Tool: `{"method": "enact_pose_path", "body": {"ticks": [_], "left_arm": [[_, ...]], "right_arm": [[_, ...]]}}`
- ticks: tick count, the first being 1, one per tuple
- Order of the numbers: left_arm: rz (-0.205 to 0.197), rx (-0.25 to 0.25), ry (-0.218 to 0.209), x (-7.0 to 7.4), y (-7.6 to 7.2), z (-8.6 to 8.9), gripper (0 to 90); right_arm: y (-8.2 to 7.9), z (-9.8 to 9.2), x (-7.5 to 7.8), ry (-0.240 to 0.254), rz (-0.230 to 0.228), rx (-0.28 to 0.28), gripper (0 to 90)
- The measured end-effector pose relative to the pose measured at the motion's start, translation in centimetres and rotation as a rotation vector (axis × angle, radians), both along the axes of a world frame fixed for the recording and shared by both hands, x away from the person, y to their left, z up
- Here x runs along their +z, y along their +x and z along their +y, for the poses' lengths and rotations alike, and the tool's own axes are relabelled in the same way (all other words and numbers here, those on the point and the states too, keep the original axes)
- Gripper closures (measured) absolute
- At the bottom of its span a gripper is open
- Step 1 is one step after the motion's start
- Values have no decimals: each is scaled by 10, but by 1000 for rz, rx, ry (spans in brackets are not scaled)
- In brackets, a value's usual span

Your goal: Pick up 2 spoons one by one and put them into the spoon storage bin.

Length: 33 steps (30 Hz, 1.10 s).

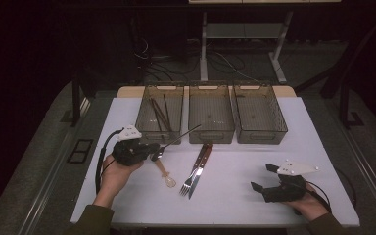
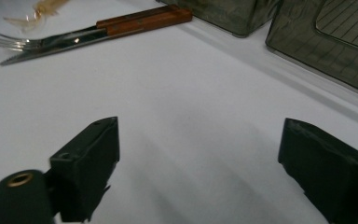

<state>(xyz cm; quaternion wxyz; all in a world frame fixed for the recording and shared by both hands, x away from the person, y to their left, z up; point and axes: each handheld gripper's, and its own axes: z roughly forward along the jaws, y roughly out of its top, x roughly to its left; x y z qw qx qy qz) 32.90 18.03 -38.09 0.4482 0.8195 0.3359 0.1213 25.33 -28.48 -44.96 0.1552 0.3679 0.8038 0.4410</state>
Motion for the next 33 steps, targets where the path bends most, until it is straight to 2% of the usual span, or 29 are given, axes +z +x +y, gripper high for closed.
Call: {"method": "enact_pose_path", "body": {"ticks": [3, 6, 12, 21, 22, 29, 32, 33], "left_arm": [[-3, -4, -5, 3, 6, -7, 879], [-8, -9, -7, 6, 11, -14, 879], [-16, -2, -29, 15, 25, -26, 879], [-24, 8, 1, 28, 49, -54, 879], [-24, 12, 10, 29, 52, -57, 880], [-14, 62, -5, 30, 73, -82, 879], [-13, 76, 9, 29, 82, -92, 880], [-12, 87, 0, 28, 85, -96, 879]], "right_arm": [[1, 1, -1, 2, 7, -8, 117], [2, 1, -1, 24, 19, -13, 116], [2, 2, -1, 12, 12, -12, 117], [1, 2, 0, 13, 5, -7, 117], [1, 2, 0, 13, 5, -5, 117], [0, 3, 1, 12, 0, 3, 117], [0, 2, 1, 14, 0, 4, 117], [0, 2, 1, 13, -1, 4, 117]]}}
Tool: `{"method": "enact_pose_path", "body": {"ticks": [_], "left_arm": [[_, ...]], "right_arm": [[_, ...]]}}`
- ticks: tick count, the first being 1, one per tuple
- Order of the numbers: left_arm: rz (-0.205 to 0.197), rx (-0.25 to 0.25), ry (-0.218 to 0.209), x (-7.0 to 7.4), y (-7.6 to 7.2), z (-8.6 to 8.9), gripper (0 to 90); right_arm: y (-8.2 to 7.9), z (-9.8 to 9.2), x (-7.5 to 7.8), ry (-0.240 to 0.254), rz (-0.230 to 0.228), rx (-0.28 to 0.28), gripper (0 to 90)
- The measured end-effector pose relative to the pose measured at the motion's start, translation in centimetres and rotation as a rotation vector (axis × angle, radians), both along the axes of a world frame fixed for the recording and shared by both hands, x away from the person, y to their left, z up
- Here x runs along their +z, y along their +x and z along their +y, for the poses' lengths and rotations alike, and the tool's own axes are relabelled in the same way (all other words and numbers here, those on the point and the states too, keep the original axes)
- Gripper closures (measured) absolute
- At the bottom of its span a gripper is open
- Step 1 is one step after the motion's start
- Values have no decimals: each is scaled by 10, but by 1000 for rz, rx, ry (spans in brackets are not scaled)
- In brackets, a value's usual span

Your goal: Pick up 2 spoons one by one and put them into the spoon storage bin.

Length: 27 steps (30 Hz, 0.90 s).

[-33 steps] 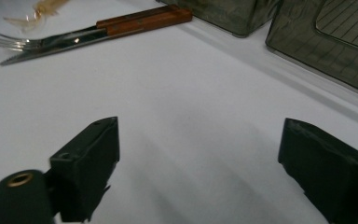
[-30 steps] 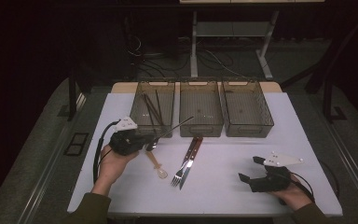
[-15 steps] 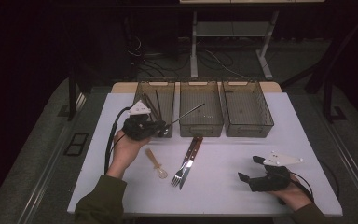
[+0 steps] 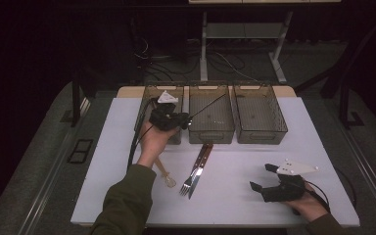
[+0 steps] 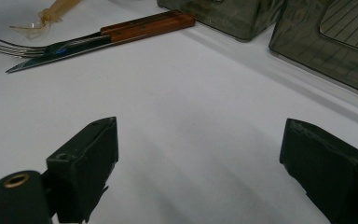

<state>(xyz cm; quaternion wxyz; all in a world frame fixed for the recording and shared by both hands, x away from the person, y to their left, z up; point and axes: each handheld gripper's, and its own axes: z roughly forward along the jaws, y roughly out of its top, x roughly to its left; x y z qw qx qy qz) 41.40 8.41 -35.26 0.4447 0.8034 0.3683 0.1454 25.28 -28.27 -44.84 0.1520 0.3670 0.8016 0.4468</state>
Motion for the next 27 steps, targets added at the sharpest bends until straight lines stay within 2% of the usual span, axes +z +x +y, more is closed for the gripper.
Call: {"method": "enact_pose_path", "body": {"ticks": [6, 14, 17, 20, 21, 23, 25, 27], "left_arm": [[10, 27, 66, -6, 16, -20, 879], [43, 83, 86, -18, 33, -41, 879], [61, 100, 114, -23, 36, -46, 879], [76, 105, 111, -27, 38, -49, 875], [70, 105, 100, -27, 38, -50, 866], [57, 107, 110, -27, 37, -50, 788], [56, 116, 98, -26, 37, -49, 732], [54, 107, 96, -24, 37, -47, 706]], "right_arm": [[0, 0, 0, 4, -3, 4, 117], [-1, 0, 1, 2, -3, 9, 117], [-1, 0, 1, -1, -6, 15, 117], [-2, 0, 1, 1, -6, 18, 117], [-2, 0, 1, 0, -8, 19, 117], [-2, 0, 1, 1, -10, 22, 117], [-2, 0, 1, 1, -12, 24, 117], [-2, 0, 1, 1, -11, 23, 117]]}}
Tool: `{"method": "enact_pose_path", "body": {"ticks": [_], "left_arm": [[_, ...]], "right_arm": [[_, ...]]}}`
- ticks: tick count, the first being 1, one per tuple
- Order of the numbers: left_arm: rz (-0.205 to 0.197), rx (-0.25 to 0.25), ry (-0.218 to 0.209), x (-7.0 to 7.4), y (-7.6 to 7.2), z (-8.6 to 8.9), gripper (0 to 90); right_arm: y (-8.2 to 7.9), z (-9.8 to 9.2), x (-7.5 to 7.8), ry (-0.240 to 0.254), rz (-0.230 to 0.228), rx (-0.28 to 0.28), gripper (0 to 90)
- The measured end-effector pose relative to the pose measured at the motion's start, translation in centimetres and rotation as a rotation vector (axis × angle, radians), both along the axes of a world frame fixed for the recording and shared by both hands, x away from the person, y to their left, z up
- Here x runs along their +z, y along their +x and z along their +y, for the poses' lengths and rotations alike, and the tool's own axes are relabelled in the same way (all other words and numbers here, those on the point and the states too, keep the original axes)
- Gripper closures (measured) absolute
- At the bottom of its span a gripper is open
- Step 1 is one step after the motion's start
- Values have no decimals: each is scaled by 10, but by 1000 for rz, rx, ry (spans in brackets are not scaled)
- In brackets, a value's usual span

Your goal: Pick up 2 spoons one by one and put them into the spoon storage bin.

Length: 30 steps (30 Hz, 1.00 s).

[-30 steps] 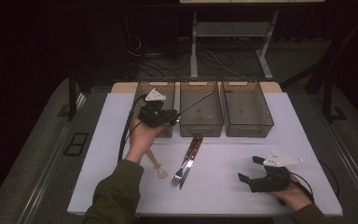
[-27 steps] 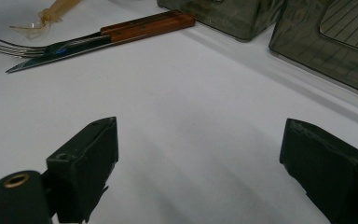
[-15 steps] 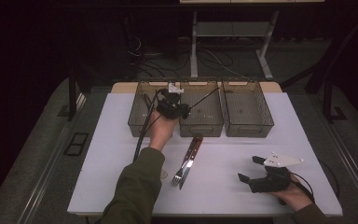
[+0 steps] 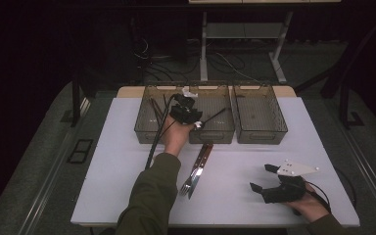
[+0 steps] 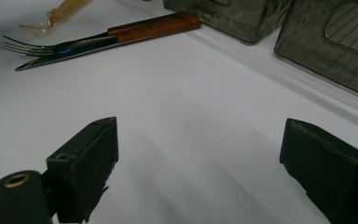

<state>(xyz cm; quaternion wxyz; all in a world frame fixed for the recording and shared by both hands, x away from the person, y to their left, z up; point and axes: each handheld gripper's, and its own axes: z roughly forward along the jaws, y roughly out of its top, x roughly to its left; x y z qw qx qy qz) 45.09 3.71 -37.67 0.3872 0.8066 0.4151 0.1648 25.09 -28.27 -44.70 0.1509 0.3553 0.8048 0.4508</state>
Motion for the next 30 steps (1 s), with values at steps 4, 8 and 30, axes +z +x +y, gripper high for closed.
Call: {"method": "enact_pose_path", "body": {"ticks": [4, 8, 30], "left_arm": [[-2, -31, -33, 4, -2, 4, 621], [-5, -86, -32, 9, -9, 11, 541], [35, -202, -1, -1, -86, 81, 589]], "right_arm": [[0, 0, 0, 0, 0, 0, 117], [0, 0, 0, -1, -1, 0, 117], [0, 1, -1, -14, 3, -8, 117]]}}
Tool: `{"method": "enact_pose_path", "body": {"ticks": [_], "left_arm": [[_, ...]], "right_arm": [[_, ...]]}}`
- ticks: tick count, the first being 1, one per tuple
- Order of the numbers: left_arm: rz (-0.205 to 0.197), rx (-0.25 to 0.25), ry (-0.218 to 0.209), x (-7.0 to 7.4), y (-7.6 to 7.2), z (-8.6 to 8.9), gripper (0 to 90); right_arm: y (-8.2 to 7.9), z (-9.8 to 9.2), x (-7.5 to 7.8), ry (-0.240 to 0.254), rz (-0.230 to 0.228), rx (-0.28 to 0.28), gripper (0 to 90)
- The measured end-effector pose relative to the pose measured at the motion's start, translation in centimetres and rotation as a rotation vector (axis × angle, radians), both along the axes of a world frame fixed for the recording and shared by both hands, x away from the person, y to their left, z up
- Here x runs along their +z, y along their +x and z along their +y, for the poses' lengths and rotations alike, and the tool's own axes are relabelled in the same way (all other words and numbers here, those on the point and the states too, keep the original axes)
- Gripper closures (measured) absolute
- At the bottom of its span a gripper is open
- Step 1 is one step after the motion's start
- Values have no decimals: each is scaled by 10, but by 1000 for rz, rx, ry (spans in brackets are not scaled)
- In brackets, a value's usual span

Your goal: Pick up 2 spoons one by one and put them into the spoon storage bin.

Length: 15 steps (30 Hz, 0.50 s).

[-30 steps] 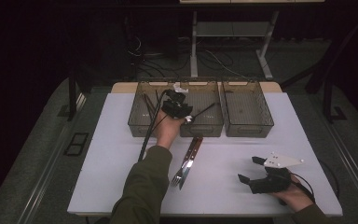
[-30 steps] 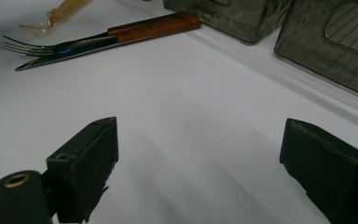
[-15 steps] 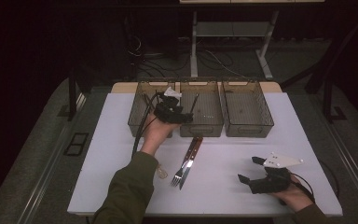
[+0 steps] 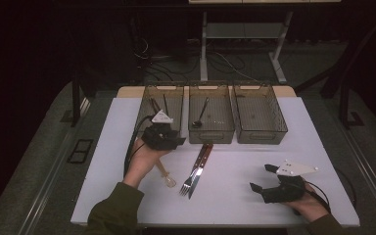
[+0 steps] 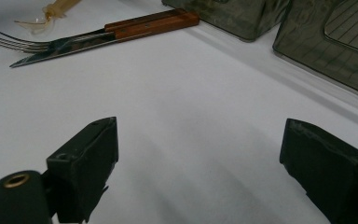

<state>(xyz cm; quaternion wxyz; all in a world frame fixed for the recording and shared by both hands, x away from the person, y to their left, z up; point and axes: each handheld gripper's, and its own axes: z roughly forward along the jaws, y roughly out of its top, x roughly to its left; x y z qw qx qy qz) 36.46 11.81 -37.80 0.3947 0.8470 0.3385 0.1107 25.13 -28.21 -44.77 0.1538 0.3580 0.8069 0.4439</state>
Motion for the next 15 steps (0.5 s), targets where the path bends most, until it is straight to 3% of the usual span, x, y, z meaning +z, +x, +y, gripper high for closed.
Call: {"method": "enact_pose_path", "body": {"ticks": [8, 11, 15], "left_arm": [[-9, 30, 71, -12, -15, 28, 729], [13, 36, 69, -18, -20, 37, 792], [30, 17, 82, -25, -29, 44, 793]], "right_arm": [[0, 0, 0, 0, 2, -4, 117], [0, 0, 0, -2, 2, -5, 117], [0, -1, 0, -1, 1, -6, 117]]}}
